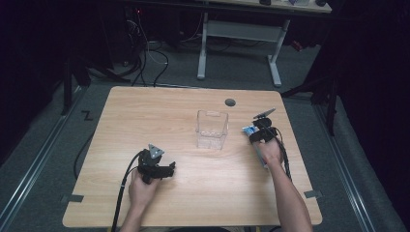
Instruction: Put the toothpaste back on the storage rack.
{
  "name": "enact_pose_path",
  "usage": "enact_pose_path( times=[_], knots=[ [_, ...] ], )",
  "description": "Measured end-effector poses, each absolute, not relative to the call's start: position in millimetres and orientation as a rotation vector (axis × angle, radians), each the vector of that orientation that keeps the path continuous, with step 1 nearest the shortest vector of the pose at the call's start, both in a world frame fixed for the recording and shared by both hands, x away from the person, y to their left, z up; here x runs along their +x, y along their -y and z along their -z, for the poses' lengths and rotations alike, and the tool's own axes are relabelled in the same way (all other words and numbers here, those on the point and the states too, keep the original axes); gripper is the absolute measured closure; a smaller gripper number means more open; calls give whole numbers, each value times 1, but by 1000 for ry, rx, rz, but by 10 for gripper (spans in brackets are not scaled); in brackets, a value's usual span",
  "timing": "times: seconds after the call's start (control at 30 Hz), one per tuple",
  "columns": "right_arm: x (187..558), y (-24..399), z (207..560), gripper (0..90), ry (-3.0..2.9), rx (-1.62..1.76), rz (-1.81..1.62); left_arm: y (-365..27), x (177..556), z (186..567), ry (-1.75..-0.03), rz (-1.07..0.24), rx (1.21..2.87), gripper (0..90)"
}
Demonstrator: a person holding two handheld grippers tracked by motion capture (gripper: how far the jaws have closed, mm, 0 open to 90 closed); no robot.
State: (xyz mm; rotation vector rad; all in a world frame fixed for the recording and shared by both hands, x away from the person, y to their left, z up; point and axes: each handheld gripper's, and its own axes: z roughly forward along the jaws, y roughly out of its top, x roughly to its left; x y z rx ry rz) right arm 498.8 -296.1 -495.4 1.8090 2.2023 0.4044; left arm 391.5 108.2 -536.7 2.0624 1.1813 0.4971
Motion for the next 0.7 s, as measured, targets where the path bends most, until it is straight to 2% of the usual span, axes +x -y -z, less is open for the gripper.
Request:
enact_pose_path(
  times=[0.23, 0.7],
  knots=[
    [496, 296, 489, 702, -2246, 1760, -426, -108, 392, 537, -1181, -497, 2063, 161],
    [476, 298, 458, 719, -2311, 1688, -739, -108, 392, 537, -1181, -497, 2063, 161]
  ],
)
